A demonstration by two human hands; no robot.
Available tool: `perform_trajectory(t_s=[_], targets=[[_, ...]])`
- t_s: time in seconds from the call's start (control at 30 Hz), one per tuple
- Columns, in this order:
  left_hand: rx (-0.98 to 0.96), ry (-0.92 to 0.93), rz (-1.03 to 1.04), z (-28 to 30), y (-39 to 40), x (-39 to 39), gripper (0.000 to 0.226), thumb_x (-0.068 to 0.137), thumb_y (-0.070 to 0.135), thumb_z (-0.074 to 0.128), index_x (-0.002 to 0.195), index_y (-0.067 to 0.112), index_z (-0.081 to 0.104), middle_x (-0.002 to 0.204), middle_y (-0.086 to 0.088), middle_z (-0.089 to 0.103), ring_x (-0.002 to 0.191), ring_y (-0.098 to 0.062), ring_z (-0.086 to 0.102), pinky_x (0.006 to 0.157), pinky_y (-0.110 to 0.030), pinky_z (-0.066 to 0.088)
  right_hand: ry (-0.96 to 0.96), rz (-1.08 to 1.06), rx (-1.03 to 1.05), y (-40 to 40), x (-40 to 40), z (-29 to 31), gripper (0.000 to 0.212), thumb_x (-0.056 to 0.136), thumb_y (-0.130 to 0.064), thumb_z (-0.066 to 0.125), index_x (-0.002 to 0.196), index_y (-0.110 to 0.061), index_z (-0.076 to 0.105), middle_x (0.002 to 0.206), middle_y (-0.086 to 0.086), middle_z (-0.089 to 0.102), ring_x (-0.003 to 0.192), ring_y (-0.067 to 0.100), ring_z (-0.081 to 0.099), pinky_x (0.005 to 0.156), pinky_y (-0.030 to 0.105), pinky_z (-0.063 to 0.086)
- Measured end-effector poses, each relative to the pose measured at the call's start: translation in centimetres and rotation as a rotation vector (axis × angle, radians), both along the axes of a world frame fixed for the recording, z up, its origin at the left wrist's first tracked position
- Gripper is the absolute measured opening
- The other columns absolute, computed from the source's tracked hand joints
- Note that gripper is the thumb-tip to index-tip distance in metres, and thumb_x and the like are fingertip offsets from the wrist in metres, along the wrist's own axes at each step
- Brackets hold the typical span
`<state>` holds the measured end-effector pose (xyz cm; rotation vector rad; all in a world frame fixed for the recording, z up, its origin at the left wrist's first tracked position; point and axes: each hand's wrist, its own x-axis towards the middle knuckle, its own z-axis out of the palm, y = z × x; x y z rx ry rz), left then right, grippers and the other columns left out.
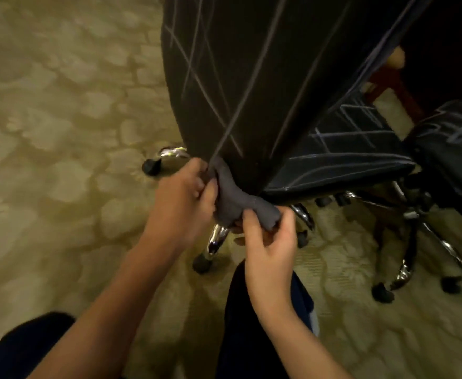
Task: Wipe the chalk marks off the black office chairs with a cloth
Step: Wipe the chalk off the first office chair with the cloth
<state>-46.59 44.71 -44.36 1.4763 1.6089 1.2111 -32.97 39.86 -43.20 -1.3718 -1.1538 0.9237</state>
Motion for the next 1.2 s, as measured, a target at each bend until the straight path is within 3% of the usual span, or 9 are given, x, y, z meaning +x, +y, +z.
perform_trajectory(t_s=[0.07,0.17,0.27,0.37,0.47,0.63,0.83,1.0,1.2], targets=[[0.103,-0.033,-0.05,-1.5,0.7,-0.4,0.005,0.095,0.018,0.06,0.094,0.015,0.056,0.066,0.003,0.065,0.063,-0.016,0.067,0.064,-0.047,0.056,-0.009,-0.066,0.088,-0.3,-1.4,-0.8,0.012,0.092,-0.019,0.065,0.1,-0.024,0.057,0.094,-0.009,0.069,0.083,0.008,0.068,0.071,0.026,0.056],[0.174,-0.085,-0.142,-2.4,0.6,-0.4,0.007,0.095,0.015,0.058,0.093,0.019,0.053,0.069,0.004,0.064,0.065,-0.014,0.066,0.062,-0.045,0.055,-0.067,-0.162,0.115,-0.7,-2.3,-1.1,0.013,0.093,-0.022,0.065,0.1,-0.028,0.057,0.096,-0.011,0.069,0.086,0.01,0.069,0.073,0.032,0.06],[0.125,-0.143,-0.238,-2.4,0.7,0.1,0.015,0.096,0.014,0.061,0.093,0.026,0.052,0.074,0.004,0.067,0.069,-0.011,0.069,0.066,-0.048,0.059,-0.065,-0.306,0.131,-1.1,-3.0,-1.1,0.011,0.096,-0.02,0.062,0.101,-0.029,0.057,0.096,-0.014,0.068,0.088,0.005,0.068,0.074,0.026,0.057],[0.045,-0.22,-0.394,-1.5,0.3,1.0,0.005,0.094,0.024,0.059,0.095,0.022,0.055,0.078,0.001,0.071,0.074,-0.012,0.072,0.069,-0.047,0.061,-0.059,-0.533,0.123,-1.3,-3.4,-1.0,0.013,0.097,-0.017,0.06,0.1,-0.029,0.055,0.093,-0.009,0.067,0.086,0.002,0.067,0.074,0.027,0.056],[-0.059,-0.297,-0.458,-1.7,0.0,1.9,0.002,0.099,0.021,0.059,0.1,0.021,0.057,0.082,0.001,0.074,0.078,-0.007,0.073,0.078,-0.044,0.062,-0.015,-0.656,0.07,-1.2,-3.1,-1.6,0.013,0.098,-0.019,0.06,0.102,-0.03,0.054,0.099,-0.003,0.068,0.089,0.009,0.069,0.082,0.039,0.06],[-0.16,-0.353,-0.505,-2.5,4.1,0.2,0.007,0.098,0.021,0.061,0.104,0.022,0.058,0.087,0.002,0.075,0.081,-0.004,0.073,0.079,-0.038,0.062,0.11,-0.783,0.001,1.5,-4.7,-0.4,0.012,0.099,-0.014,0.057,0.111,-0.019,0.054,0.108,0.004,0.068,0.095,0.013,0.071,0.082,0.033,0.06],[-0.223,-0.324,-0.598,0.9,6.2,0.4,0.014,0.093,0.024,0.072,0.092,0.026,0.058,0.078,0.001,0.075,0.075,-0.005,0.074,0.074,-0.038,0.063,0.226,-0.984,-0.041,4.6,-4.2,1.6,0.006,0.101,-0.014,0.054,0.104,-0.019,0.052,0.11,0.015,0.066,0.101,0.027,0.069,0.084,0.039,0.06],[-0.416,-0.441,-0.423,2.5,5.5,1.1,0.012,0.093,0.016,0.071,0.097,0.012,0.06,0.078,-0.002,0.075,0.078,-0.013,0.075,0.082,-0.043,0.062,0.338,-0.985,-0.099,6.3,-3.5,1.0,0.008,0.101,-0.013,0.053,0.098,-0.019,0.048,0.105,0.016,0.062,0.105,0.038,0.066,0.081,0.039,0.059],[-0.312,-0.494,-0.363,1.6,3.7,4.2,0.018,0.094,0.01,0.069,0.09,0.023,0.056,0.077,-0.001,0.074,0.078,-0.015,0.075,0.079,-0.038,0.061,0.282,-0.925,-0.021,4.7,-0.2,0.5,0.014,0.1,-0.006,0.052,0.095,-0.018,0.046,0.1,0.016,0.061,0.089,0.028,0.066,0.077,0.035,0.057]])
